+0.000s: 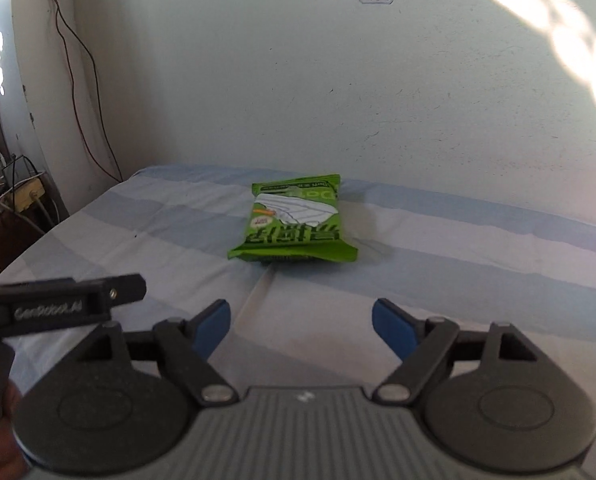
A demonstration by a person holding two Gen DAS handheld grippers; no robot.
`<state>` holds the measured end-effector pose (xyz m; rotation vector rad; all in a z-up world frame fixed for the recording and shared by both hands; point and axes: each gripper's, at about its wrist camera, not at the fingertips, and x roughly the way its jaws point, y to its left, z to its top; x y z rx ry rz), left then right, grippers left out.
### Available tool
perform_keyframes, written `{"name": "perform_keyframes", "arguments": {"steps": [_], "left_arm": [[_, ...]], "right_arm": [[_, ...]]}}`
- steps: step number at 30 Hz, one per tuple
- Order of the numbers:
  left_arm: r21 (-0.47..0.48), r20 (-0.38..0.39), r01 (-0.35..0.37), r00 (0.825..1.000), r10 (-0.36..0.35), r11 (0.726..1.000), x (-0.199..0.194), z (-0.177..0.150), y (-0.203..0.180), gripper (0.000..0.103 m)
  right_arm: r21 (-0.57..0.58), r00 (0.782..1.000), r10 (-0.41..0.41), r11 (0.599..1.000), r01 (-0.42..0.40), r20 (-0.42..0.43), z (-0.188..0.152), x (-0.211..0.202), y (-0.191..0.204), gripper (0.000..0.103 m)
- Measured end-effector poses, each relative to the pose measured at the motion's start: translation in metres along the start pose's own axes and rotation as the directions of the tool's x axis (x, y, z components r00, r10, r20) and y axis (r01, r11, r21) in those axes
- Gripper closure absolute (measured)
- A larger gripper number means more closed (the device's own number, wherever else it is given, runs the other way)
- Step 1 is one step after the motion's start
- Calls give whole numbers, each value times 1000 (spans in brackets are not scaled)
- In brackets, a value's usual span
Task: Organize objects
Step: 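Lower the open right tool over the green wipes packet, then close the right tool on the green wipes packet and lift it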
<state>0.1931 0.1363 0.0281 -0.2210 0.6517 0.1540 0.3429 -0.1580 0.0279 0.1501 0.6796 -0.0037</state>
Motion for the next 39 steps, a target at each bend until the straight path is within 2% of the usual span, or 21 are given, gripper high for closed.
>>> {"name": "perform_keyframes", "arguments": {"steps": [2, 4, 5, 9, 11, 16, 19, 21, 22, 24, 26, 28, 29, 30, 31, 33, 35, 37, 39], "left_arm": [[-60, -26, 26, 999, -28, 998, 5, 1, 6, 13], [-97, -28, 40, 999, -43, 994, 5, 1, 10, 13], [-102, -26, 42, 999, -45, 994, 4, 1, 9, 13], [-90, -30, 54, 998, -57, 995, 5, 0, 4, 13], [-88, -31, 54, 998, -57, 995, 6, 1, 4, 13], [-99, -23, 86, 996, -89, 991, 4, 1, 6, 13], [-76, 0, 151, 988, -151, 986, -1, 0, 1, 13], [-33, 10, 224, 974, -224, 974, -6, -2, -7, 13], [-6, 4, 278, 961, -278, 961, -8, -3, -13, 13], [57, -42, 419, 908, -417, 906, -12, -10, -28, 13], [120, -113, 549, 835, -539, 827, -16, -20, -47, 13], [172, -184, 650, 760, -624, 741, -23, -33, -64, 13], [193, -238, 707, 706, -666, 680, -26, -41, -75, 13], [205, -275, 739, 673, -687, 642, -30, -48, -84, 13], [217, -303, 758, 652, -695, 616, -33, -55, -92, 12], [248, -355, 787, 616, -703, 565, -42, -70, -112, 13], [265, -396, 806, 591, -702, 529, -49, -82, -126, 14], [288, -416, 811, 585, -697, 509, -58, -94, -138, 14], [320, -424, 805, 594, -684, 500, -67, -103, -145, 14]], "right_arm": [[4, 1000, 19, 1000, -19, 0, 13, 18, 3, 9], [0, 1000, 15, 1000, -15, 15, 25, 35, 6, 1], [-3, 1000, 3, 1000, -3, 19, 30, 42, 8, 0], [-1, 998, -52, 999, 52, -38, 43, 76, 7, 2], [10, 996, -60, 998, 61, -71, 44, 85, 3, 15], [-56, 997, -53, 997, 50, -54, 25, 61, 1, 18], [-80, 997, -33, 996, 28, -63, 4, 31, -6, 18], [-98, 998, -21, 995, 15, -67, -14, 6, -12, 17], [-113, 998, -15, 994, 8, -67, -25, -10, -15, 17], [-138, 997, -2, 990, -9, -74, -47, -43, -24, 17], [-169, 996, 25, 985, -39, -88, -69, -75, -32, 17], [-201, 995, 39, 978, -56, -91, -92, -108, -41, 17], [-217, 996, 38, 975, -55, -82, -102, -123, -44, 17], [-239, 997, 28, 970, -45, -74, -115, -141, -49, 17], [-255, 998, 9, 967, -26, -64, -126, -155, -52, 15], [-265, 998, -41, 964, 29, -39, -143, -178, -60, 9], [-227, 995, -95, 970, 91, -8, -159, -200, -72, 6], [-161, 992, -126, 979, 124, 3, -170, -213, -84, 6], [-106, 990, -141, 984, 141, 10, -178, -221, -94, 6]]}}
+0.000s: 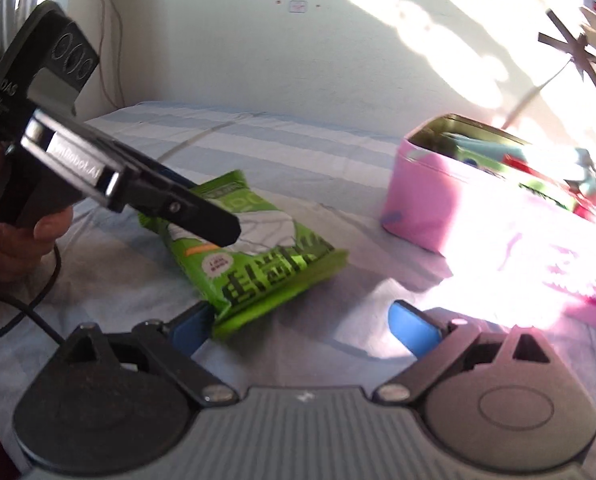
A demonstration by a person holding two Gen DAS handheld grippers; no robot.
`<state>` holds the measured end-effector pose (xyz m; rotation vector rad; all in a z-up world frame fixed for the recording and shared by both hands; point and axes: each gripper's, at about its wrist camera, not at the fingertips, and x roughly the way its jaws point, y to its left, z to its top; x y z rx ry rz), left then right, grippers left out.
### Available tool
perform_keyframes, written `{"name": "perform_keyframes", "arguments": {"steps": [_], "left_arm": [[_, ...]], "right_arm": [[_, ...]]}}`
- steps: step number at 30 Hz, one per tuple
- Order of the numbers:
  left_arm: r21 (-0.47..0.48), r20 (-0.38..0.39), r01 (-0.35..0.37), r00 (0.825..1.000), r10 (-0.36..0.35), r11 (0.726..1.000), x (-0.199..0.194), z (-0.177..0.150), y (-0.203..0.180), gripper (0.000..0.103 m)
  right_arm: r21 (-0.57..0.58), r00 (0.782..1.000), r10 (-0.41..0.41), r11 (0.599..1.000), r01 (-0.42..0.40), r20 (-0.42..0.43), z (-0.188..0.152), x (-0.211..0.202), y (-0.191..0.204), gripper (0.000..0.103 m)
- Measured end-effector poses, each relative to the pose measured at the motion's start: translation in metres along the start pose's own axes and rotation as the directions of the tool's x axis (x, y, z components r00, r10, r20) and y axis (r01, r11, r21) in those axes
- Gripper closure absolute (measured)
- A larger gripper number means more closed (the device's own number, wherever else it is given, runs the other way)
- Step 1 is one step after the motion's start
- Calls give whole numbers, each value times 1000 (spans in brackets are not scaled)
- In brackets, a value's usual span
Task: Organize objects
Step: 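Close the right tool on the green wipes packet and lift it, then carry the wipes packet with the right tool and release it into the tin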
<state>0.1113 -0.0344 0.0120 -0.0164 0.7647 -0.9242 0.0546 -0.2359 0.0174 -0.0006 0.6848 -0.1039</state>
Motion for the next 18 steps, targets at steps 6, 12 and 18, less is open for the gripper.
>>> {"name": "perform_keyframes", "arguments": {"steps": [6, 12, 18], "left_arm": [[-51, -11, 5, 1000, -6, 999, 2, -2, -12, 14], [-60, -8, -54, 999, 54, 997, 2, 3, -23, 22], [-31, 73, -2, 997, 5, 1000, -5, 53, -41, 22]], "right_arm": [[20, 999, 44, 999, -44, 23, -6, -11, -3, 19], [-23, 994, 91, 996, -90, 55, -6, 2, 23, 41], [2, 981, 20, 1000, -21, 195, 6, -26, 4, 41]]}}
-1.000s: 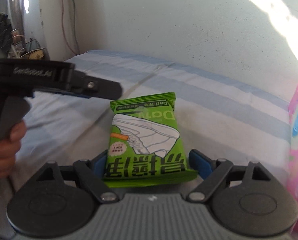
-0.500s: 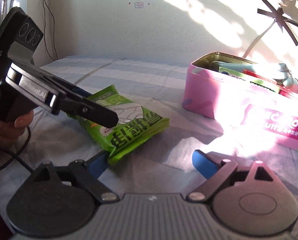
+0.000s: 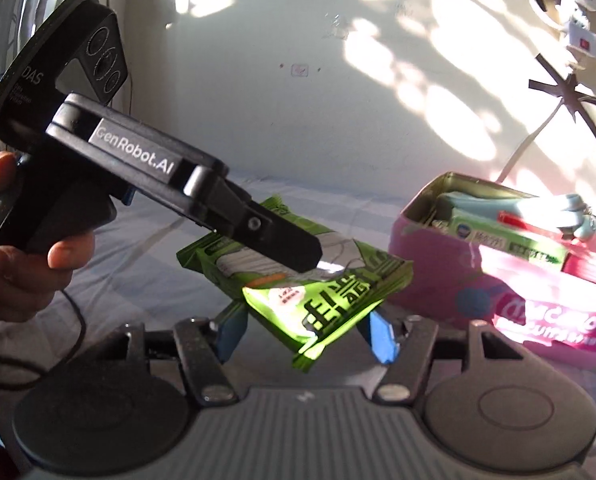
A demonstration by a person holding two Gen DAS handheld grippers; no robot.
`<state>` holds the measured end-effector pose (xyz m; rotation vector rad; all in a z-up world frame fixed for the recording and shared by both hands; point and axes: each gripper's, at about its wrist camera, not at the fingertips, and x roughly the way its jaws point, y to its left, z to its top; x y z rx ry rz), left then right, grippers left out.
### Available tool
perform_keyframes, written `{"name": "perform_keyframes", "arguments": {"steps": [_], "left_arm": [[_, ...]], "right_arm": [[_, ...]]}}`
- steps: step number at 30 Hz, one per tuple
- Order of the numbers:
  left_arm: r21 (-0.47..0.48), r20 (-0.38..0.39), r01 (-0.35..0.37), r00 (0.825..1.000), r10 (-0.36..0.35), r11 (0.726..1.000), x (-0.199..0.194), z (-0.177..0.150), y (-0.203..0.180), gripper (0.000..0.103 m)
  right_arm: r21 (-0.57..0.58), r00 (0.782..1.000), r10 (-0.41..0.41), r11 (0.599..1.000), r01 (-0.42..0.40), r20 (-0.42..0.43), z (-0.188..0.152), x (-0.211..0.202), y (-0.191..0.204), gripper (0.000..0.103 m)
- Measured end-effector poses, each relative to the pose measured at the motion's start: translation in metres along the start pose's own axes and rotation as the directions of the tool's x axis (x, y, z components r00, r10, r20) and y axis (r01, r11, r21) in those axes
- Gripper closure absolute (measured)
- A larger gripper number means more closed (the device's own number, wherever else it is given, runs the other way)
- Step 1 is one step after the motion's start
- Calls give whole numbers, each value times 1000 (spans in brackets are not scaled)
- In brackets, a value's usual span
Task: Organize objects
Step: 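Carry the wipes packet with the right tool and release it into the tin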
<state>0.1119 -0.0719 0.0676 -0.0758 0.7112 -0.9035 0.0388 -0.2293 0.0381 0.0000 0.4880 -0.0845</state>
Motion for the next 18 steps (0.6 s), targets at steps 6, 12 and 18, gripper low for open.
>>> {"name": "perform_keyframes", "arguments": {"steps": [6, 12, 18], "left_arm": [[128, 47, -1, 999, -5, 992, 40, 56, -42, 22], [132, 2, 17, 1000, -17, 991, 114, 95, -60, 22], [82, -21, -180, 983, 182, 980, 169, 105, -53, 20]], "right_arm": [[56, 991, -102, 994, 97, 88, 29, -8, -57, 40], [159, 969, -243, 960, 232, 50, 48, 17, -135, 39], [317, 898, -432, 843, 435, -84, 44, 60, -207, 28]]}}
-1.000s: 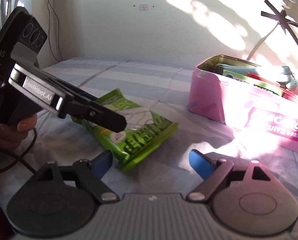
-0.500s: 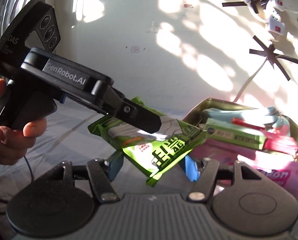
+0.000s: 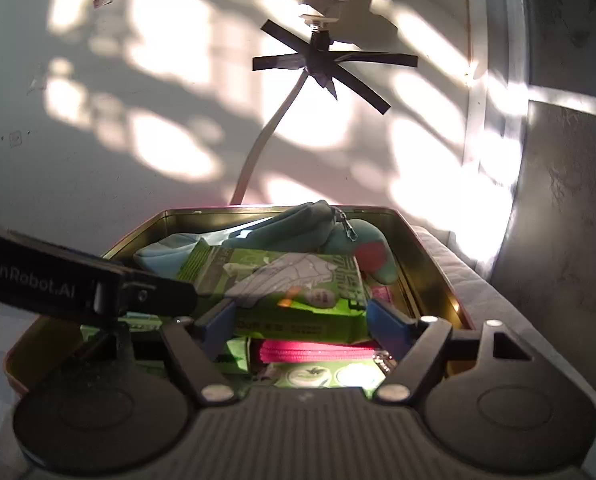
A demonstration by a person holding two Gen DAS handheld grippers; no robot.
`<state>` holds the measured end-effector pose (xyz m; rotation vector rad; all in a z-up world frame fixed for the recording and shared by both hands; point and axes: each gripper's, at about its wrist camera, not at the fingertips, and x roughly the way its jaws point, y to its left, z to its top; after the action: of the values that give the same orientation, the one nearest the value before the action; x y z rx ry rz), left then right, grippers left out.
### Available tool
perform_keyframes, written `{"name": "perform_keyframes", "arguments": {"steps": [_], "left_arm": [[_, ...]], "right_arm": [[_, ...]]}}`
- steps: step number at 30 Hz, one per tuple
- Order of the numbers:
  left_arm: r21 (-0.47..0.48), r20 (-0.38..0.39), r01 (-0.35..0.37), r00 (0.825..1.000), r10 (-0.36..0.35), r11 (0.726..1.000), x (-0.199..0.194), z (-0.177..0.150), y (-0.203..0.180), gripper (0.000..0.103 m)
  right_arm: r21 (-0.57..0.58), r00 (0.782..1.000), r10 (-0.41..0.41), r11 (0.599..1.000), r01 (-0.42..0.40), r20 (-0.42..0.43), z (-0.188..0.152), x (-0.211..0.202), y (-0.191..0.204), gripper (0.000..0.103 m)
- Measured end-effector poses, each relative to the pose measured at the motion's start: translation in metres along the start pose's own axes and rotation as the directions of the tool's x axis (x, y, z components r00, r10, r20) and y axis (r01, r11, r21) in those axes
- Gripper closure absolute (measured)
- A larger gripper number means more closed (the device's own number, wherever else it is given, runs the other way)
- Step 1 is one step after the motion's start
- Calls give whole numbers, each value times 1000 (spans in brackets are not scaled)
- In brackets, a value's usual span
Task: Organize objects
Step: 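Carry the wipes packet with the right tool and release it into the tin, then withdraw the open right tool from the tin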
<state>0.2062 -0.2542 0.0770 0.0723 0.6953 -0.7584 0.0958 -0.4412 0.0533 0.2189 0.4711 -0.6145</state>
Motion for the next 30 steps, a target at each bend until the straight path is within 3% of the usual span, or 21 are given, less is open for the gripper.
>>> {"name": "perform_keyframes", "arguments": {"steps": [2, 6, 10, 18, 30], "left_arm": [[-24, 22, -6, 1000, 7, 1000, -6, -2, 3, 20], [13, 71, -84, 994, 83, 996, -26, -7, -4, 20], [48, 109, -110, 989, 104, 993, -48, -14, -19, 19], [143, 134, -192, 976, 173, 971, -83, -54, -53, 18], [101, 141, -282, 953, 267, 954, -117, -110, -53, 13]], "right_arm": [[67, 1000, 14, 998, -15, 13, -5, -2, -13, 28], [142, 998, 26, 989, -35, 62, -19, -23, -24, 27], [190, 995, 48, 980, -65, 91, -27, -49, -27, 27], [215, 991, 56, 973, -81, 123, -48, -102, -21, 26], [223, 995, 62, 972, -79, 84, -88, -146, -5, 25]]}}
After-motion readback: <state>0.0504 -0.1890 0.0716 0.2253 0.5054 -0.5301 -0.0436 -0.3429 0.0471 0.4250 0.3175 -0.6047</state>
